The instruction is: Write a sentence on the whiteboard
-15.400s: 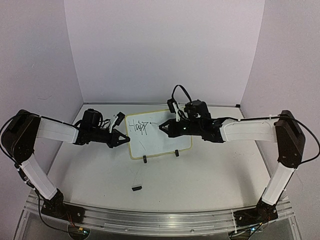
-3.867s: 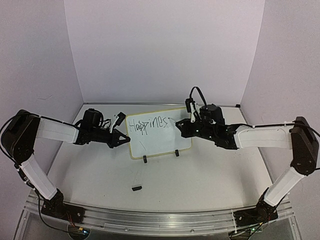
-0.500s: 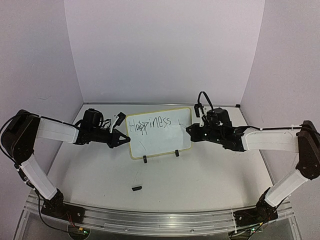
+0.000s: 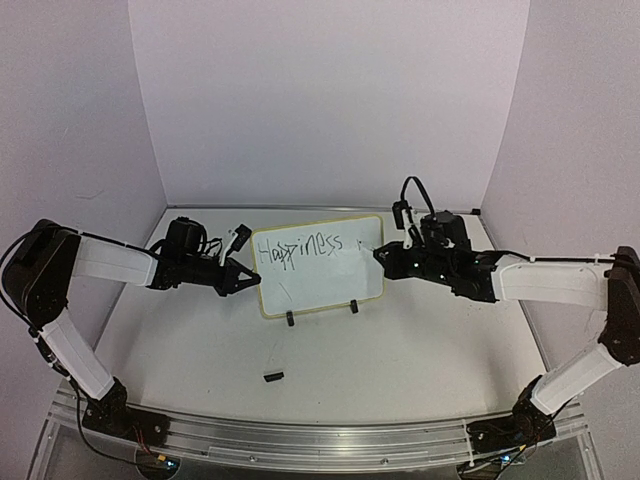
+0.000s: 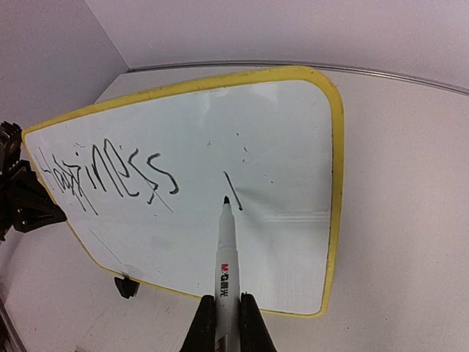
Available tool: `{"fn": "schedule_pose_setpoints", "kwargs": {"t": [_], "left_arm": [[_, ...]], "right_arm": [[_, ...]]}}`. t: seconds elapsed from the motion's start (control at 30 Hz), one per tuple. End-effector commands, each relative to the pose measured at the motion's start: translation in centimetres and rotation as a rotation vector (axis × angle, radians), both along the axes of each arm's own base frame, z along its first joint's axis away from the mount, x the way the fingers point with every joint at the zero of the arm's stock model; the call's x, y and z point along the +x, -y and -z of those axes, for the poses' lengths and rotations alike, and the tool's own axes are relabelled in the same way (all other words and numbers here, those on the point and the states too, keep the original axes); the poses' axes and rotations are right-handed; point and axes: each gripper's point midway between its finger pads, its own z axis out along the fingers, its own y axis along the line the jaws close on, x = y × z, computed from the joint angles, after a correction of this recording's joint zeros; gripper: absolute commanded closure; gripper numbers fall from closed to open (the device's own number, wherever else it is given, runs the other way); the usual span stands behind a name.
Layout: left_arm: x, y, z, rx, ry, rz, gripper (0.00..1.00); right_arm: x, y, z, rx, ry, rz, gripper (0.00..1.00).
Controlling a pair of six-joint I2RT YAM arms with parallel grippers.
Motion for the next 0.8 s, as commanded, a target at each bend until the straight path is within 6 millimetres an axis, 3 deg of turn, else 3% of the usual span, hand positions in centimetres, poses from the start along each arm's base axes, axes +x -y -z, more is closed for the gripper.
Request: {"fn": "schedule_pose_setpoints", "kwargs": {"t": [0.0, 0.23, 0.63, 0.77], "left_arm": [[1.6, -0.9, 0.1, 0.065, 0.04, -0.065, 1.0], [1.6, -0.9, 0.2, 0.068, 0.038, -0.066, 1.0], [1.7, -0.9, 0.3, 0.073, 0.037, -0.065, 1.0], [1.6, -0.9, 0.4, 0.074, 0.035, -0.066, 1.0]], "right_arm": [[0.5, -0.5, -3.7, 0.042, 0.078, -0.016, 1.0], [1.7, -1.4, -3.4, 0.009, 0.09, -0.026, 1.0], [3.0, -0.9, -2.5, -0.02, 0.086, 0.041, 1.0], [2.4, -0.7, -3.6, 0.002, 0.112, 0.027, 1.0]]}}
